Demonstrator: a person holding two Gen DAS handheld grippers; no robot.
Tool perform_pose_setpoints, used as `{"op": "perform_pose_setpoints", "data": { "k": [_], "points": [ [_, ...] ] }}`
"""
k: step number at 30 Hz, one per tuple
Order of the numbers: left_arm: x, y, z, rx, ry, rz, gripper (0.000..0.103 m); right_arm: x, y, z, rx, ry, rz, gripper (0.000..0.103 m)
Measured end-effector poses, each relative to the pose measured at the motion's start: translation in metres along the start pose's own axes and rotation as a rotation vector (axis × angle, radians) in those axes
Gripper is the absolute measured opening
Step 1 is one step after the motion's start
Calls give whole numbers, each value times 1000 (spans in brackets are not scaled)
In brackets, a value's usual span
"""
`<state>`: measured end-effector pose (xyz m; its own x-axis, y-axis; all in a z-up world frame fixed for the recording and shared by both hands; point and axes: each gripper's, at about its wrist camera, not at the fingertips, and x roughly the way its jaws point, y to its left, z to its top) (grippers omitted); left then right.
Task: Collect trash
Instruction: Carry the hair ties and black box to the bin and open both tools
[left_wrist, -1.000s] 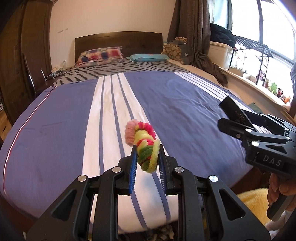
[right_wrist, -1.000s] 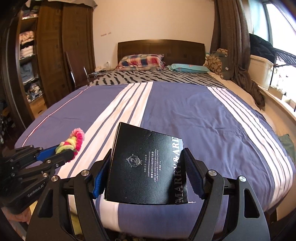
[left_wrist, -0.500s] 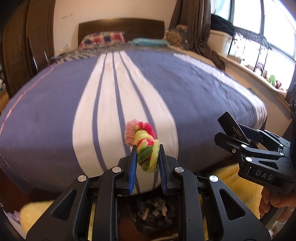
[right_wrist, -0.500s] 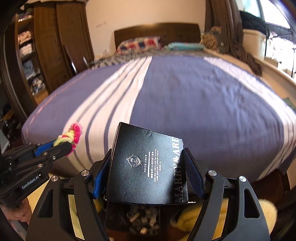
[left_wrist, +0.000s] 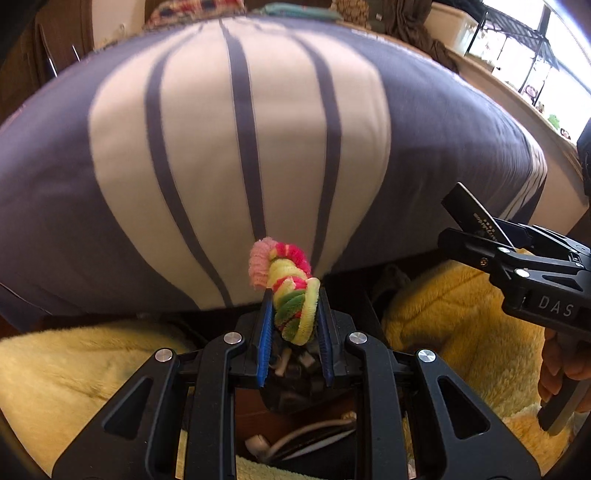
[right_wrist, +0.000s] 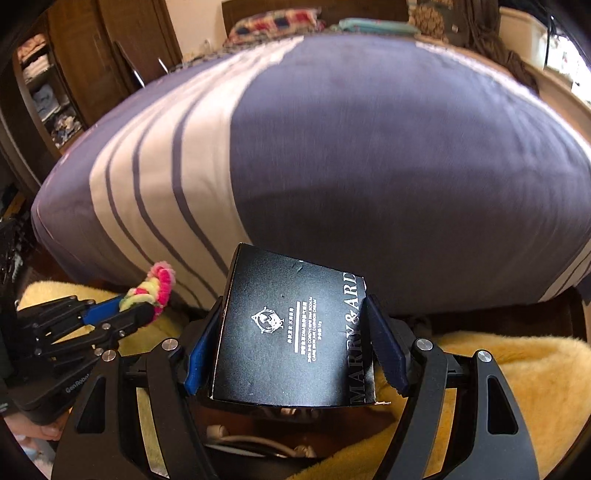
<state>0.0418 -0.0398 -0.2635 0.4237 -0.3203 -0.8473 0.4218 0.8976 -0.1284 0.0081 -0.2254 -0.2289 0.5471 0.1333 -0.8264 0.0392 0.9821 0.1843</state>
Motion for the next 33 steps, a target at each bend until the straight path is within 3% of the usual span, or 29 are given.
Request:
{"op": "perform_pose_setpoints", "data": {
  "k": [16, 24, 28, 33],
  "points": [
    [80, 11, -24, -55, 288, -141, 20, 85, 0, -21, 29, 288, 48, 74],
    [88, 18, -25, -78, 323, -135, 25, 96, 0, -22, 28, 316, 47, 75],
    [84, 19, -23, -83, 316, -129, 40, 94, 0, -16, 41, 306, 50, 83],
    [72, 19, -19, -69, 283, -96, 47, 84, -2, -9, 57, 273, 42, 85]
  ]
}}
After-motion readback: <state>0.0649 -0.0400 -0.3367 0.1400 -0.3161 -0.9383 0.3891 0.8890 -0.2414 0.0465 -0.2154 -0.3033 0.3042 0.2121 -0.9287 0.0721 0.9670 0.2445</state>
